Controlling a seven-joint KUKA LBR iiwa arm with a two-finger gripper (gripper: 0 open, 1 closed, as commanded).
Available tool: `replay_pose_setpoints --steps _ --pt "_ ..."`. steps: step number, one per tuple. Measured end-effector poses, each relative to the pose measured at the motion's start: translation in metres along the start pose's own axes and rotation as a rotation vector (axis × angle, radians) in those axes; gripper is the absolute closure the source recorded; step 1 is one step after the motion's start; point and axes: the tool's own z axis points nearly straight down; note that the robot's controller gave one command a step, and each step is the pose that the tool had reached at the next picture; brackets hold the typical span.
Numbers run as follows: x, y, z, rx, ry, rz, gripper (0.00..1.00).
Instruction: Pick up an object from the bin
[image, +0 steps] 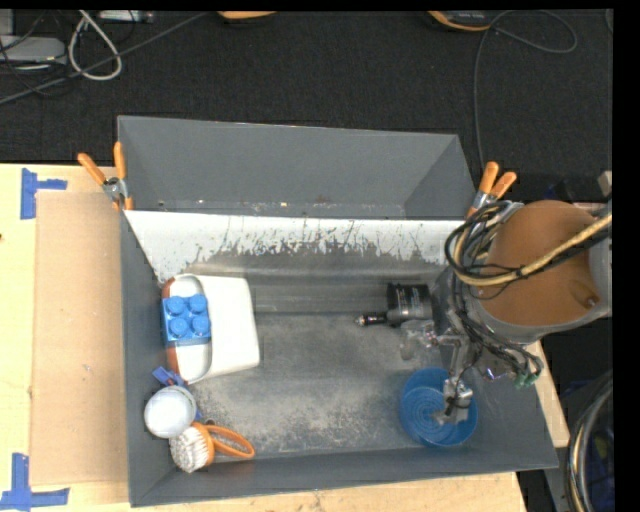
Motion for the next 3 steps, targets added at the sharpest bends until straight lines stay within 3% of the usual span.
replay_pose_setpoints --steps 1,3 --pt "-0.0099 0.0203 0.0613 0.002 -0.005 0.003 1.00" --pt "-0.0092 0.0201 0.0592 0.001 -0.004 0.003 1.00"
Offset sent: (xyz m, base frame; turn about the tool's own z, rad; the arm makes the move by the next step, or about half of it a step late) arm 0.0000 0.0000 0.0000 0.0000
